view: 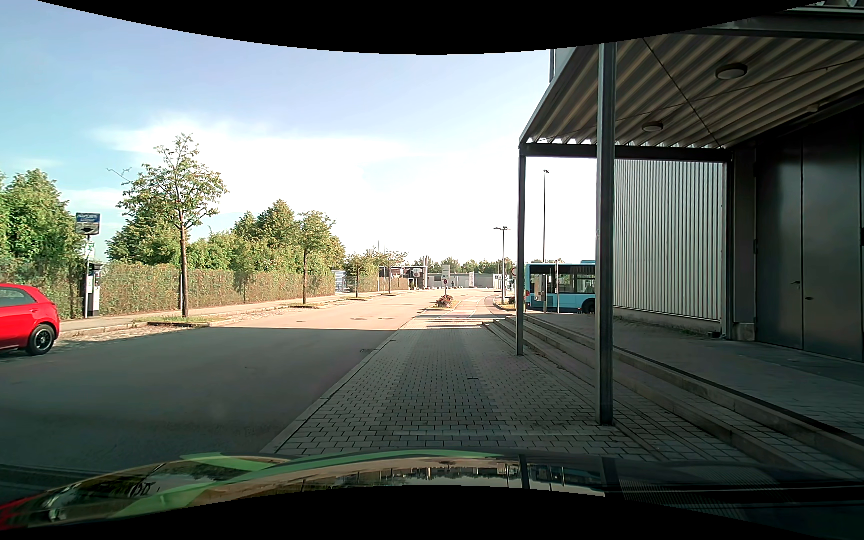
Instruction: Follow the waypoints while adhering to traffic rules and regulations
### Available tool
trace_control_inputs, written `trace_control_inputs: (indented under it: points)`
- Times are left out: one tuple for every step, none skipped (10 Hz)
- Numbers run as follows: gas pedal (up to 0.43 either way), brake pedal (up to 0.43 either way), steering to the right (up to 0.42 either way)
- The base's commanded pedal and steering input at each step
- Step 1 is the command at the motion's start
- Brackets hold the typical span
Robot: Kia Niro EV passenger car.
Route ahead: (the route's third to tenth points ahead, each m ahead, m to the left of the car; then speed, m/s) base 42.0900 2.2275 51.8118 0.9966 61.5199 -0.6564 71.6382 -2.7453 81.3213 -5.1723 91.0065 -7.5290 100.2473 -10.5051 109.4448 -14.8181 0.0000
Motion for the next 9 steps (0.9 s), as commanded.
trace_control_inputs:
  points:
    - [0.000,0.232,-0.067]
    - [0.000,0.232,-0.068]
    - [0.000,0.232,-0.067]
    - [0.000,0.232,-0.068]
    - [0.000,0.232,-0.068]
    - [0.000,0.232,-0.068]
    - [0.000,0.232,-0.068]
    - [0.000,0.232,-0.068]
    - [0.000,0.232,-0.067]
